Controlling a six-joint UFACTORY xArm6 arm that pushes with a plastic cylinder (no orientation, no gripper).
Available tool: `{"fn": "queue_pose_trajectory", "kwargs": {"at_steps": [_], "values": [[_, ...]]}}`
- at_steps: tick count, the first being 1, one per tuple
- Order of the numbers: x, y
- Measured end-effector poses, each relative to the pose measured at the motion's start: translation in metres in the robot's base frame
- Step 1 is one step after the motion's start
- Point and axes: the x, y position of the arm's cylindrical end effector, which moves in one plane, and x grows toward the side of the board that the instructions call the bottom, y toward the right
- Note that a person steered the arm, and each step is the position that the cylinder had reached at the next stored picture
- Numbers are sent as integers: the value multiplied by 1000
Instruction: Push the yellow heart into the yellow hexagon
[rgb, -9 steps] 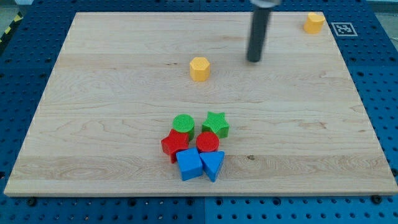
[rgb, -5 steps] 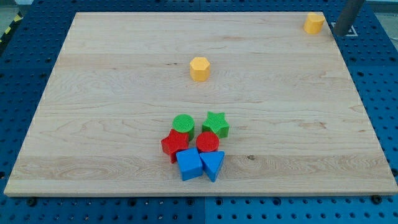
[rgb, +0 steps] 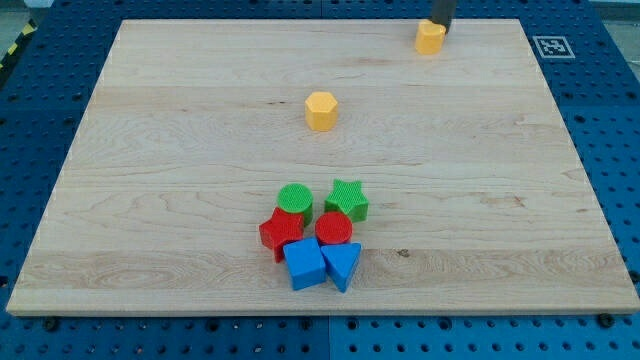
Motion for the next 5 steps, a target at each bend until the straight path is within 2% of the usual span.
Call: {"fn": "queue_pose_trajectory", "kwargs": {"at_steps": [1,4,5], "values": [[13,-10],[88,-15],[116,-38]]}}
